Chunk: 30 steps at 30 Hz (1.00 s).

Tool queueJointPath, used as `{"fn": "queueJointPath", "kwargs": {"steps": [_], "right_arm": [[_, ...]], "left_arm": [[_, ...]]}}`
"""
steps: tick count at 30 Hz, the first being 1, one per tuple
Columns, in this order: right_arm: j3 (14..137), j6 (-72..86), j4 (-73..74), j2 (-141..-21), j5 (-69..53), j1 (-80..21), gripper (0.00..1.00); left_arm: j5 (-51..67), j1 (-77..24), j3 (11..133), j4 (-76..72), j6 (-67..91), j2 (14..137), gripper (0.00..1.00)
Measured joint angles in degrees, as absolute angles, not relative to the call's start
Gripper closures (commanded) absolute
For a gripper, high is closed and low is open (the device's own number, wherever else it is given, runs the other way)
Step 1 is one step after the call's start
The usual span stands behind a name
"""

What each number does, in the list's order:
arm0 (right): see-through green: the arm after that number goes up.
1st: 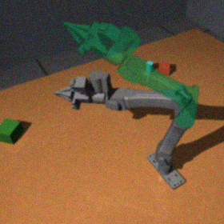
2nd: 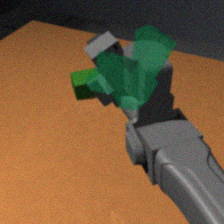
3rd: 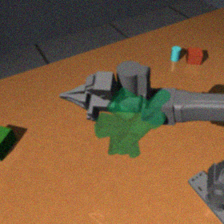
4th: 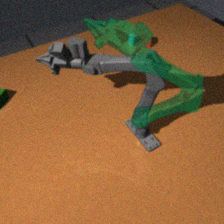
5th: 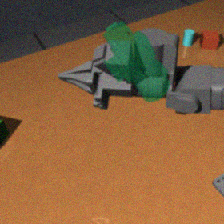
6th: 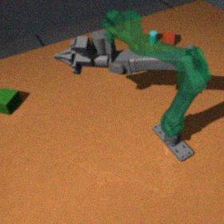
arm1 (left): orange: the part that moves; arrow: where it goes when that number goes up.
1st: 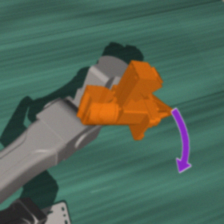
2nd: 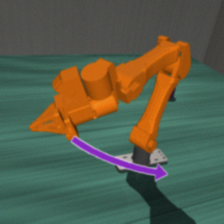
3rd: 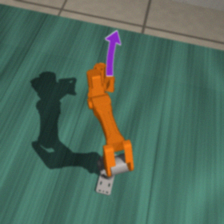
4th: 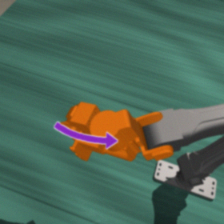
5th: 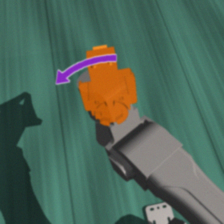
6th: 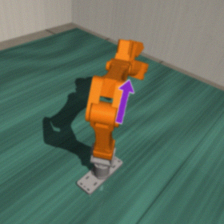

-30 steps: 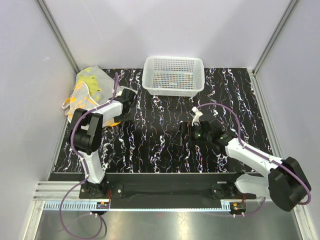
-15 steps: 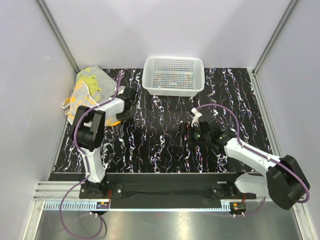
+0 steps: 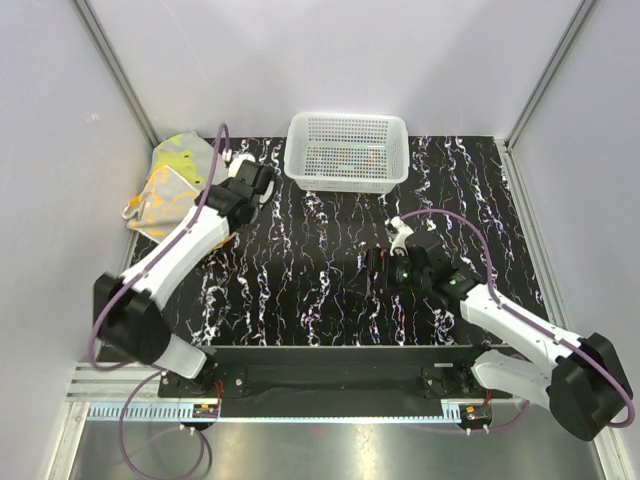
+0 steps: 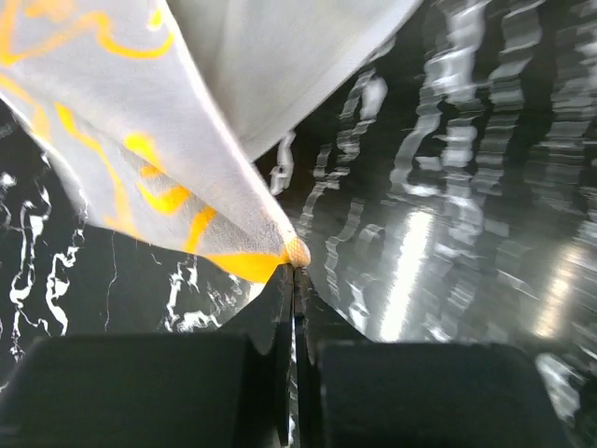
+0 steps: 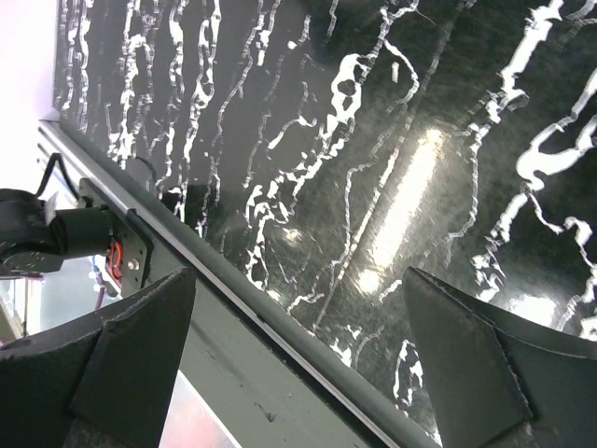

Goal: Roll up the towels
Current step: Grab a towel with the left arm, then move the towel to the center of the board

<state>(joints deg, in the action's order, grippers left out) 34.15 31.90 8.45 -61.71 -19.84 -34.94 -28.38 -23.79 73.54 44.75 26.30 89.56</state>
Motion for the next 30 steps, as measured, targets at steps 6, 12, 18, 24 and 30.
{"fn": "queueJointPath", "kwargs": {"steps": [6, 12, 18, 24, 30], "right_arm": [[34.9, 31.7, 15.4, -56.2, -16.5, -34.9, 0.00], [38.4, 31.8, 24.5, -49.1, -10.4, -35.0, 0.00], [41.7, 34.1, 33.9, -43.1, -1.8, -35.0, 0.00], [46.0, 40.3, 43.1, -42.2, 10.2, -35.0, 0.00], [46.9, 45.0, 48.9, -38.9, 19.3, -35.0, 0.00]], "left_arm": [[-30.3, -37.0, 80.9, 53.6, 29.9, 77.7, 1.00], [-29.9, -51.3, 84.3, 61.5, 34.4, 81.1, 1.00], [-24.4, -60.6, 84.4, 58.6, 37.1, 91.8, 1.00], [-16.4, -63.3, 87.1, 50.7, 38.1, 103.2, 1.00], [-11.2, -62.2, 104.2, 47.9, 37.7, 115.3, 1.00]]}}
